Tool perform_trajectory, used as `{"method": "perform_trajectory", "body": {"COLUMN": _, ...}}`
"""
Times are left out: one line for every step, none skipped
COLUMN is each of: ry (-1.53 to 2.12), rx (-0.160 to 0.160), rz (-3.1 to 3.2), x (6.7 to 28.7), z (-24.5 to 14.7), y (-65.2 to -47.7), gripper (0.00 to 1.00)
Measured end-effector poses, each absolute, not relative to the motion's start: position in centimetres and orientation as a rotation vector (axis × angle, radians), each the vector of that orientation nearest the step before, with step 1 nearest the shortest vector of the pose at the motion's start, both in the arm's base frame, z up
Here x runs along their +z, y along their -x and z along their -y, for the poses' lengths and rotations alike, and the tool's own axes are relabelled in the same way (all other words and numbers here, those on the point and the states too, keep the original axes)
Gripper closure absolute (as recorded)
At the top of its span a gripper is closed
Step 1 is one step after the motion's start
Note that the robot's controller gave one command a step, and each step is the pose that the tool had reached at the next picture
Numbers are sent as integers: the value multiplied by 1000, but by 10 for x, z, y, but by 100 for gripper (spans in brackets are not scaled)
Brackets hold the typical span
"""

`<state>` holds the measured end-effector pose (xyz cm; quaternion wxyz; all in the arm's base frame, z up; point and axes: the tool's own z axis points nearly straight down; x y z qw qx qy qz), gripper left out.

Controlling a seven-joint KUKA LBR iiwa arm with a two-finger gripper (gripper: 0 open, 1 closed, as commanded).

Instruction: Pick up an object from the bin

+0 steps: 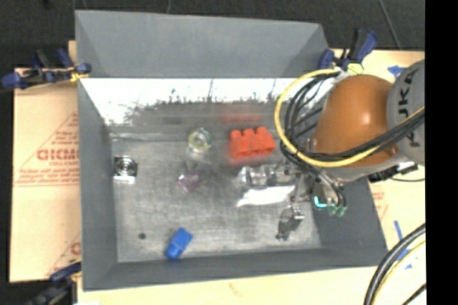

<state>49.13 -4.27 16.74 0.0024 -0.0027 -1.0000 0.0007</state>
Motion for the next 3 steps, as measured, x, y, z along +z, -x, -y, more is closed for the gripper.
{"method": "perform_trajectory", "body": {"ry": -307, "rx": 3, "rz": 3131, "x": 77, "z": 65, "y": -548, "gripper": 0}}
{"method": "perform_trajectory", "body": {"ry": -312, "rx": 9, "rz": 3161, "x": 80, "z": 64, "y": -554, "gripper": 100}}
{"method": "perform_trajectory", "body": {"ry": -403, "rx": 9, "rz": 3124, "x": 225, "z": 141, "y": -551, "gripper": 100}}
